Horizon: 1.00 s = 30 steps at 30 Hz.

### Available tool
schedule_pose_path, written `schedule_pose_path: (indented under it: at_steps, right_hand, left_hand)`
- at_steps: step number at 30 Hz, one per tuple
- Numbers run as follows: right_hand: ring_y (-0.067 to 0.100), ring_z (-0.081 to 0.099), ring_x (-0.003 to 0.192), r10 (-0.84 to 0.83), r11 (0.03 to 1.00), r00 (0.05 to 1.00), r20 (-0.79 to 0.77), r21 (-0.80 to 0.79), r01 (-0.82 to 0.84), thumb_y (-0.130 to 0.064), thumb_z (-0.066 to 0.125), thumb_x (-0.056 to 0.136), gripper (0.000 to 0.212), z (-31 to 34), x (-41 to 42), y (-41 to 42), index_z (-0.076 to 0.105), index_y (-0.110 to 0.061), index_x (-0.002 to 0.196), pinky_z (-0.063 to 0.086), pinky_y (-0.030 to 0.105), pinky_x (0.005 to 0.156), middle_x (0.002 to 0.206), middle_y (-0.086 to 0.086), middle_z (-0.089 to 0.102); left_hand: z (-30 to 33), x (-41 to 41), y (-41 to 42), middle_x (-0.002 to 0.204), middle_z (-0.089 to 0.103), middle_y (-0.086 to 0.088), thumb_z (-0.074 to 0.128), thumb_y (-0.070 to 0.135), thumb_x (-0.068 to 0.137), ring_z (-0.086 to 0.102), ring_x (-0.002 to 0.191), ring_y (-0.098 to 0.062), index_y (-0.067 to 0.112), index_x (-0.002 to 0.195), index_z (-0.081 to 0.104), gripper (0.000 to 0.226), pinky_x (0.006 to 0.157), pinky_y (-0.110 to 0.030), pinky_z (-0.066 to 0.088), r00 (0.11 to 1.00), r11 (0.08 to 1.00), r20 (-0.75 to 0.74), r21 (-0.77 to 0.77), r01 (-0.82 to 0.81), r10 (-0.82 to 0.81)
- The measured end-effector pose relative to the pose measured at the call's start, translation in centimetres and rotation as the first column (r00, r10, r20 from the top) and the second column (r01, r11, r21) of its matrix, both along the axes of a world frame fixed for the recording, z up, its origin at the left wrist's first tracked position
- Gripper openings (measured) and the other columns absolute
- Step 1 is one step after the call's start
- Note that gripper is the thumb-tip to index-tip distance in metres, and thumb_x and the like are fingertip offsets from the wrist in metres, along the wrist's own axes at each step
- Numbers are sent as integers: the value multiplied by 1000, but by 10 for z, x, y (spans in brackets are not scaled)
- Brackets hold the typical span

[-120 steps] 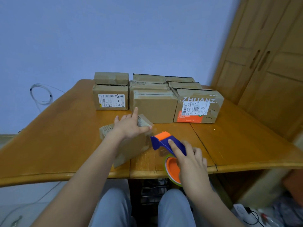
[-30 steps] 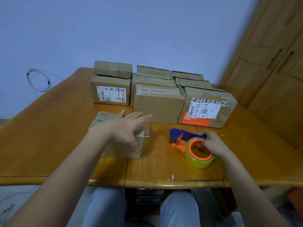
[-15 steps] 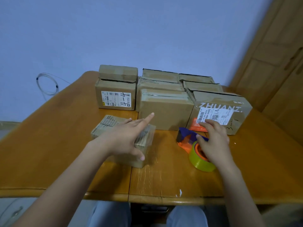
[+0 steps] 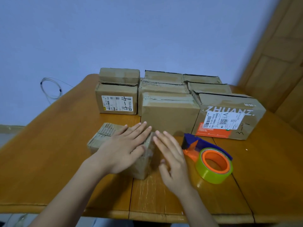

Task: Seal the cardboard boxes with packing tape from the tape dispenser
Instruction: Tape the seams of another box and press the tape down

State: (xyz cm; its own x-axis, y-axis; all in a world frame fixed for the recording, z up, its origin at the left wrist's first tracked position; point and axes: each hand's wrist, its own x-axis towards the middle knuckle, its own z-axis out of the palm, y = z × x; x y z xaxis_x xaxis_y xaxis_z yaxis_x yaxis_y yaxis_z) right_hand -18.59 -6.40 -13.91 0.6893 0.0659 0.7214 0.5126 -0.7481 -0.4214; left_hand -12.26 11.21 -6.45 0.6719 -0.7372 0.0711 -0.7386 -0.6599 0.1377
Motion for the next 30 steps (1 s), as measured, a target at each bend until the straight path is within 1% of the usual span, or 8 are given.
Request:
schedule_pose_path:
  at_steps: [3, 9, 11, 14, 17, 22, 27, 30]
  right_hand:
    - [21, 33, 141, 33, 999, 999, 25, -23, -32, -5, 43, 79, 61, -3, 1, 3, 44, -13, 140, 30, 48, 112, 147, 0, 44]
    - [18, 22, 145, 40, 994, 993, -109, -98, -51, -4, 40, 82, 67, -11, -4, 1, 31, -15, 148, 15, 42, 119, 155, -4, 31]
    - [18, 8, 148, 60, 989, 974, -221, -119, -88, -4, 38, 86, 73, -11, -7, 1, 17, -24, 153, 3, 44, 120, 160, -9, 16]
    - [13, -24, 144, 69, 973, 899, -432, -171, -157, -5, 39, 94, 89, -11, -10, 5, -23, -42, 146, -16, 49, 116, 156, -21, -22]
    - [9, -34, 139, 48, 959, 879, -475, -224, -173, -7, 40, 96, 95, -11, -10, 7, -38, -45, 135, -22, 51, 112, 148, -25, -36]
    - [7, -9, 147, 93, 987, 929, -357, -88, -133, -8, 30, 89, 78, -17, -9, 1, -5, -42, 150, -18, 37, 116, 157, -25, -4]
    - [9, 38, 137, -8, 983, 997, -73, 182, 22, -10, 38, 86, 50, -18, -3, -1, 56, -20, 131, 26, 42, 114, 139, -12, 52]
    - [5, 46, 126, -105, 935, 994, -15, 340, 104, -24, 47, 91, 36, -4, 15, -4, 61, -17, 123, 35, 25, 106, 130, -9, 56]
  left_hand:
    - [0, 1, 0, 154, -23, 17, -17, 57, 70, -27, 137, 7, 36, 146, -16, 79, 106, -15, -25, 1000, 1000, -30, 10, 1, -1]
    - [2, 2, 0, 155, -19, 19, -13, 57, 70, -25, 137, 10, 37, 148, -11, 81, 103, -10, -26, 997, 1000, -73, -14, -3, 2]
    - [3, 2, -1, 155, -19, 19, -12, 57, 69, -23, 138, 10, 38, 149, -9, 82, 104, -11, -24, 996, 1000, -89, -21, -11, 9]
    - [3, 2, -2, 155, -17, 20, -10, 57, 70, -22, 137, 11, 39, 149, -7, 81, 105, -10, -23, 994, 999, -106, -43, -10, 6]
    - [2, 1, -2, 155, -14, 21, -8, 57, 69, -20, 137, 13, 39, 148, -4, 81, 105, -9, -22, 993, 998, -122, -68, -16, 8]
    - [1, 3, -5, 155, -7, 23, -5, 59, 67, -13, 139, 12, 42, 148, 5, 84, 109, -13, -16, 986, 991, -158, -119, -63, 44]
    - [1, 4, -3, 156, -2, 24, 1, 60, 73, -7, 140, 12, 43, 149, 11, 78, 112, -17, -12, 980, 986, -192, -146, -75, 46]
    - [0, 4, -4, 156, 2, 24, 5, 56, 80, -4, 140, 13, 43, 149, 15, 71, 113, -18, -10, 981, 984, -187, -156, -85, 55]
